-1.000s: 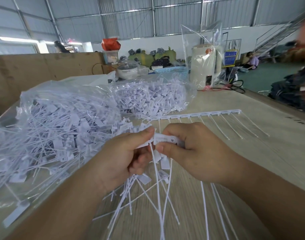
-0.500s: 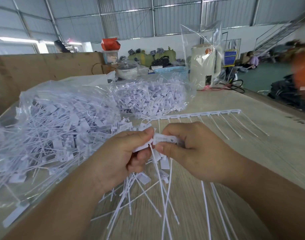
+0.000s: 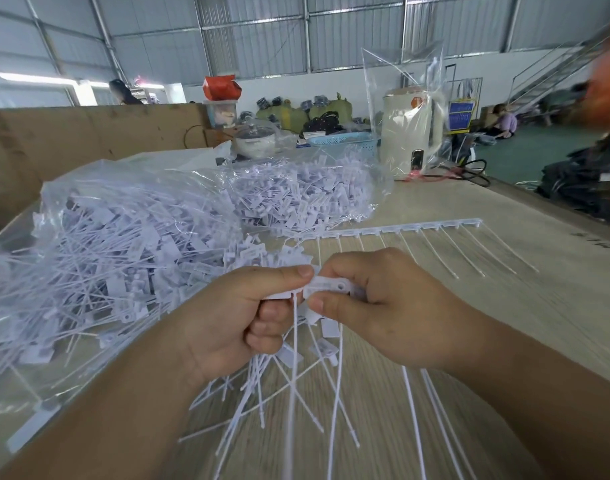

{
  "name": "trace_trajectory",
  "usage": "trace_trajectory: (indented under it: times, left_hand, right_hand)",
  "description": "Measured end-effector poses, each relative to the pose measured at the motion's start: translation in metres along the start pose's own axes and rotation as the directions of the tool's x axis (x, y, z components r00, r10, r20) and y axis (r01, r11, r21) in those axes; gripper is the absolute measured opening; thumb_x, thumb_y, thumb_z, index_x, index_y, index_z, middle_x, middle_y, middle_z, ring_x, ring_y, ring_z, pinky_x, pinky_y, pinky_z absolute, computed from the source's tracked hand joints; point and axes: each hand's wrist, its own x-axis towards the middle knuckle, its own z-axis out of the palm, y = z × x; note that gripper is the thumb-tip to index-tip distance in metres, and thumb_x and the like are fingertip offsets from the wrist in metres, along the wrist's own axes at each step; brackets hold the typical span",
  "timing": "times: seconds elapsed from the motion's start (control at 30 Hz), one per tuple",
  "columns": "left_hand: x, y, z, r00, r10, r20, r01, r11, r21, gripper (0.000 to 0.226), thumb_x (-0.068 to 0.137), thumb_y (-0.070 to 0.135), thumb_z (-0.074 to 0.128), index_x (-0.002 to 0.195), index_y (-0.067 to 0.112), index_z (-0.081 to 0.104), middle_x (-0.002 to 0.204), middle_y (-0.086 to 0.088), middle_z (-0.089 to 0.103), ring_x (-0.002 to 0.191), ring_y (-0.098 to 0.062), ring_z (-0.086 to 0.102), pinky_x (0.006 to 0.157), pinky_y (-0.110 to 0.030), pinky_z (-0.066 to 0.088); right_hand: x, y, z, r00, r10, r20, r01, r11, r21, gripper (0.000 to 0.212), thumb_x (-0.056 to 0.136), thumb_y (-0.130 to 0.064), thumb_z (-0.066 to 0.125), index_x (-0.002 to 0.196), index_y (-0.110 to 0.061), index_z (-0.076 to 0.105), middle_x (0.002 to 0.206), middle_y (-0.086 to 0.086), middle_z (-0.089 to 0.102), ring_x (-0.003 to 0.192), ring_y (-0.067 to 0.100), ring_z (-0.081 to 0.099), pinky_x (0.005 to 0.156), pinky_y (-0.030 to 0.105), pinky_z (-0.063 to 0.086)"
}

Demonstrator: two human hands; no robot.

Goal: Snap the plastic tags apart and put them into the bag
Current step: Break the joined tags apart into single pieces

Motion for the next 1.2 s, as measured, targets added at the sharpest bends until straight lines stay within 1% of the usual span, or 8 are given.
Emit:
trace_trajectory:
  times: [0.13,0.43,0.5,0.6,0.73,0.9,1.03,1.2]
  left_hand:
    - [-0.001,0.002,0.000,0.997,0.073,-0.029,-0.069,0.989,0.131,0.034,0.058,0.023,0.089,0.055,0.017,0.055,0.043,0.006,0.029,0.036,-0.006,0.023,0.036,-0.015,0.019]
    - [-0.003,0.004,0.005,0.955,0.270,-0.125,-0.210,0.910,0.357,0.030,0.052,0.040,0.080,0.057,0.014,0.065,0.044,0.005,0.033,0.038,-0.009,0.026,0.041,-0.016,0.023]
    - [-0.002,0.002,0.004,0.964,0.246,-0.101,-0.216,0.946,0.244,0.028,0.057,0.025,0.088,0.055,0.014,0.063,0.042,0.005,0.033,0.037,-0.007,0.026,0.039,-0.015,0.025]
    - [-0.001,0.001,0.004,0.979,0.197,-0.055,-0.197,0.980,0.011,0.023,0.068,0.022,0.074,0.054,0.015,0.057,0.043,0.003,0.032,0.037,-0.007,0.026,0.037,-0.016,0.023]
    - [0.002,-0.001,0.009,0.984,0.166,-0.060,-0.168,0.985,-0.029,0.027,0.071,0.021,0.078,0.054,0.019,0.057,0.044,0.004,0.034,0.037,-0.007,0.029,0.036,-0.017,0.024]
    - [0.001,0.015,-0.029,0.917,0.169,-0.361,-0.285,0.911,-0.298,0.020,0.074,0.028,0.066,0.063,0.022,0.050,0.055,0.008,0.029,0.043,-0.006,0.024,0.036,-0.016,0.019]
    - [-0.001,0.014,-0.029,0.934,0.203,-0.295,-0.186,0.979,0.087,0.017,0.060,0.032,0.078,0.063,0.019,0.069,0.051,0.006,0.032,0.042,-0.007,0.023,0.035,-0.016,0.021]
    - [-0.003,0.012,-0.033,0.942,0.144,-0.303,-0.029,0.935,0.353,0.026,0.056,0.030,0.083,0.079,0.020,0.074,0.045,0.011,0.042,0.036,-0.003,0.032,0.036,-0.017,0.027]
  right_hand:
    - [0.000,0.002,0.001,0.999,0.030,0.019,-0.029,0.998,-0.058,0.019,0.091,-0.037,0.062,0.076,-0.027,0.058,0.047,-0.019,0.050,0.041,0.006,0.045,0.043,0.016,0.030]
    - [0.001,0.004,0.003,0.999,0.043,0.004,-0.043,0.998,-0.053,0.029,0.090,-0.039,0.062,0.070,-0.019,0.054,0.051,-0.015,0.049,0.043,0.007,0.041,0.045,0.022,0.032]
    - [0.000,0.003,0.003,0.999,0.042,-0.007,-0.042,0.997,0.060,0.029,0.091,-0.034,0.064,0.067,-0.021,0.053,0.047,-0.015,0.045,0.041,0.004,0.039,0.044,0.017,0.030]
    - [0.001,0.001,0.002,1.000,0.012,-0.027,-0.008,0.990,0.141,0.031,0.092,-0.026,0.064,0.064,-0.032,0.052,0.046,-0.017,0.044,0.041,0.002,0.039,0.044,0.010,0.029]
    - [0.001,0.003,0.001,0.999,0.009,-0.044,-0.004,0.993,0.121,0.027,0.093,-0.022,0.063,0.068,-0.026,0.054,0.045,-0.017,0.044,0.041,0.002,0.040,0.044,0.010,0.029]
    - [0.002,0.015,-0.010,0.987,0.112,-0.115,-0.104,0.992,0.071,0.034,0.092,-0.033,0.061,0.062,-0.024,0.050,0.047,-0.012,0.042,0.042,0.004,0.037,0.045,0.017,0.029]
    - [0.004,0.021,-0.013,0.985,0.145,-0.091,-0.142,0.989,0.046,0.035,0.091,-0.033,0.061,0.064,-0.014,0.049,0.048,-0.012,0.039,0.043,0.004,0.035,0.048,0.017,0.030]
    - [0.001,0.023,-0.009,0.992,0.127,-0.028,-0.126,0.991,0.038,0.038,0.091,-0.034,0.062,0.063,-0.013,0.047,0.049,-0.011,0.038,0.044,0.004,0.034,0.048,0.018,0.031]
